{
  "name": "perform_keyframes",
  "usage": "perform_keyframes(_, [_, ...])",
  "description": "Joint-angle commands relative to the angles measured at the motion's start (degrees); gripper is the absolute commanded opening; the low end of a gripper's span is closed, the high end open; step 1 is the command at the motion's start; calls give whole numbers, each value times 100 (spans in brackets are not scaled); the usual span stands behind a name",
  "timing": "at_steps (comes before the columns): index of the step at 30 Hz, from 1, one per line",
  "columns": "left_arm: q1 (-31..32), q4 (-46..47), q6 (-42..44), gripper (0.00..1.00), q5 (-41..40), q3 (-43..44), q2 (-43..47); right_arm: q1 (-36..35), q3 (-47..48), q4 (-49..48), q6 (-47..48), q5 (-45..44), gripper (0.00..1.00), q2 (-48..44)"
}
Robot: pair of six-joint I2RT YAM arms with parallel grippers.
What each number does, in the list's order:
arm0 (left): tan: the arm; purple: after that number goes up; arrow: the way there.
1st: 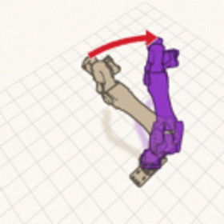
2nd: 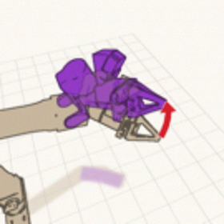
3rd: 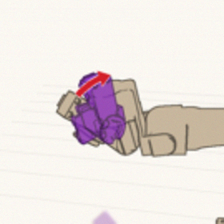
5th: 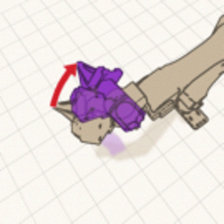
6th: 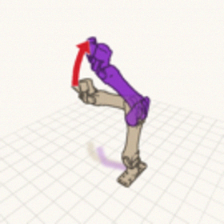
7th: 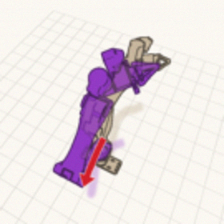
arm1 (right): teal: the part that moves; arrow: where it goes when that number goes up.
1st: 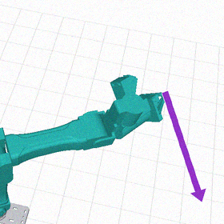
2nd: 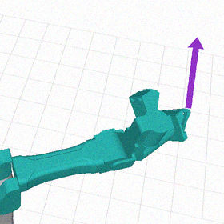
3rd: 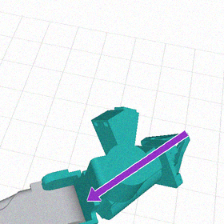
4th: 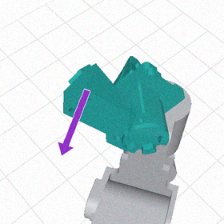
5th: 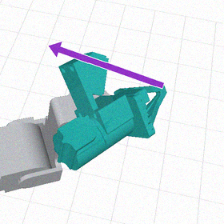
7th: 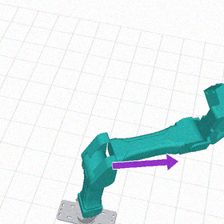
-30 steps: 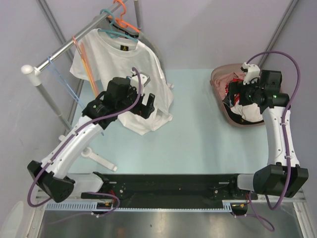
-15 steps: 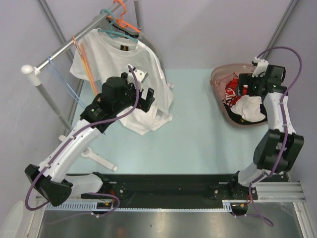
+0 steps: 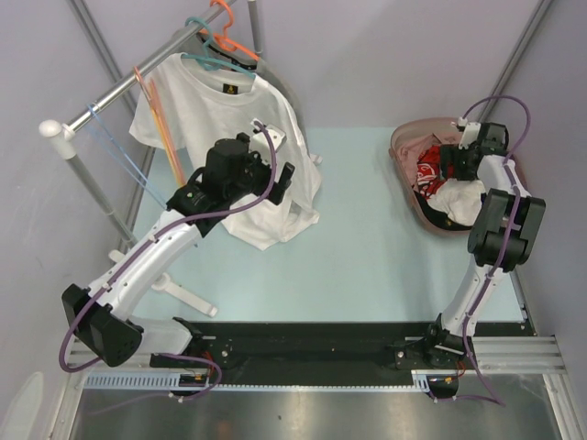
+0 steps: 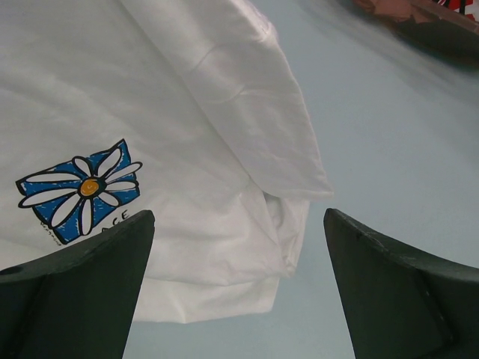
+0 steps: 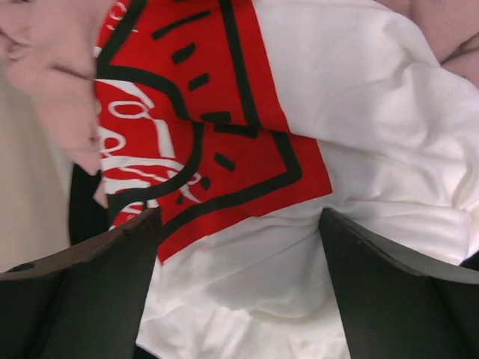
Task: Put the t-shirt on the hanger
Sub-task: Pick up the T-shirt and place it in the bin.
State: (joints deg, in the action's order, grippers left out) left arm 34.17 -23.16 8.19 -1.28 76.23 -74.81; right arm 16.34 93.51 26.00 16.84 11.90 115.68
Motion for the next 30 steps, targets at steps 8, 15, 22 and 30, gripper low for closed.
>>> perform_keyframes(8, [10,66,17,100,13,-20,194,18,905,836,285,118,0,35])
perform_keyframes(15, [10,22,-238,100,84,-29,589,28,1643,1143,-277,1629,0,-1626])
perform_keyframes(22, [-25,-57,-440,100,356,85,914,-631,2285,1241,-954,2747,0,-2953])
perform_keyframes(30, [-358,-188,-775,100,865,252,1214,-2922,1263,2293,81,2441,0,-3973])
